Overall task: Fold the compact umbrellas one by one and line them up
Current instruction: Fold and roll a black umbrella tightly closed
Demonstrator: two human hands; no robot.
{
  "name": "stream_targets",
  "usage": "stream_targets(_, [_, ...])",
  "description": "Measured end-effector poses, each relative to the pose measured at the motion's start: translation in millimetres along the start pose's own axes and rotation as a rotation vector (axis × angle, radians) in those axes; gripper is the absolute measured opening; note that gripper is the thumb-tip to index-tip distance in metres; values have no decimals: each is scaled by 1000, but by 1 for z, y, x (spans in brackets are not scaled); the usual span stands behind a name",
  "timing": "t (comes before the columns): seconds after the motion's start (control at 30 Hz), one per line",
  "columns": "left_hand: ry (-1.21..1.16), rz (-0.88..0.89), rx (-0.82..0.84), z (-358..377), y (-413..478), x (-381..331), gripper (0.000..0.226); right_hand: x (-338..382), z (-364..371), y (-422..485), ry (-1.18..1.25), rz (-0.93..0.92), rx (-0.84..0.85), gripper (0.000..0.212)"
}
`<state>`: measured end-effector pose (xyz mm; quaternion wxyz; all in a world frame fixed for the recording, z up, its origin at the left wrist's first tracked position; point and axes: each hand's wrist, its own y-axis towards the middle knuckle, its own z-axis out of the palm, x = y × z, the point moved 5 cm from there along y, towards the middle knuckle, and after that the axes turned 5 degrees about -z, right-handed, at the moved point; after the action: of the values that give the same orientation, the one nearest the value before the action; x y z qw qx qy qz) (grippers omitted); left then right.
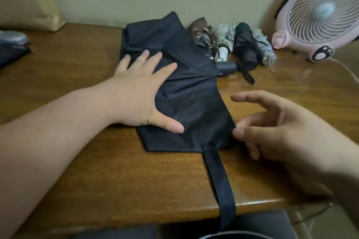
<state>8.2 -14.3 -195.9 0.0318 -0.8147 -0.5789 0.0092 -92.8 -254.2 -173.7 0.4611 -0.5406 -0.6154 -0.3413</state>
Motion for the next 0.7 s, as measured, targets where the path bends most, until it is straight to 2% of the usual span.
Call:
stream_targets(0.07, [-2, -1, 3, 0, 0, 0, 153, -2, 10, -10, 169, -24, 14, 61])
stream_targets(0.13, [1, -1, 10, 0, -1, -1, 152, -3, 15, -14, 191, -35, 13, 59])
stream_targets(0.27, [-1, 1, 16, -1, -2, -1, 150, -3, 11, -15, 77, -6, -20, 62])
stream_targets(0.4, [1, -1, 21, -1, -3, -1, 149, -1, -2, -11, -24, 75, -6, 50])
stream_targets(0.47, [2, 4, 21, -1, -3, -1, 148, 0, -8, -10, -109, 48, -64, 43])
stream_targets(0.53, [-2, 9, 22, -1, -3, -1, 147, 5, -15, -14, -357, -146, -224, 34])
stream_targets(0.6, [-27, 15, 18, -2, -3, -1, 142, 26, -6, -21, -654, -468, -387, 23])
stream_targets(0.63, [-45, 14, 9, -3, -2, -1, 135, 36, 7, -22, -747, -614, -379, 16])
stream_targets(0.7, [-67, 0, -40, -4, 0, -1, 114, 45, 34, -15, -857, -783, -197, 27])
